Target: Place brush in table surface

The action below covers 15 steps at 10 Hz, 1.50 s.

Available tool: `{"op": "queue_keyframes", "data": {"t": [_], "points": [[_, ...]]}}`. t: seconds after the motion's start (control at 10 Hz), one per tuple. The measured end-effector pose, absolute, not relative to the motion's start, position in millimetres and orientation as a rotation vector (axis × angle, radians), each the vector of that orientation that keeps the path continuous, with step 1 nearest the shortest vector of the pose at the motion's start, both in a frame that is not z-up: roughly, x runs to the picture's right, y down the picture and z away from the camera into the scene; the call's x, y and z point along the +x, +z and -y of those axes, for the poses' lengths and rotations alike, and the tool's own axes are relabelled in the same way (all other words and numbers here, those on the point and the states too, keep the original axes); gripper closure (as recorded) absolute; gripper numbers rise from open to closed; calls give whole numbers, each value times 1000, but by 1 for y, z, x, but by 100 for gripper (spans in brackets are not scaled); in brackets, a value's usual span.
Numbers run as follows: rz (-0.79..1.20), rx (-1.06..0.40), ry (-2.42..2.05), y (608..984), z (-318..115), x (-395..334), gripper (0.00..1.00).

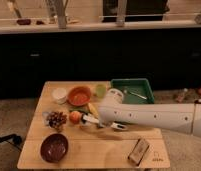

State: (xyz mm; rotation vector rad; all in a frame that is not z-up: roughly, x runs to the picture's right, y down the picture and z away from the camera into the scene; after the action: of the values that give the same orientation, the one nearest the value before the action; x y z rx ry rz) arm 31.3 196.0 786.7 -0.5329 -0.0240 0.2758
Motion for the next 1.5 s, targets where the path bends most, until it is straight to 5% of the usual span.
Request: {"op": "queue_keyframes", "data": {"t": [0.6, 1.2, 1.5], "points": [[109, -562, 204, 753, -262, 18, 100], [233, -600, 107, 760, -282, 26, 99], [352, -606, 95, 760, -280, 37, 74]]}}
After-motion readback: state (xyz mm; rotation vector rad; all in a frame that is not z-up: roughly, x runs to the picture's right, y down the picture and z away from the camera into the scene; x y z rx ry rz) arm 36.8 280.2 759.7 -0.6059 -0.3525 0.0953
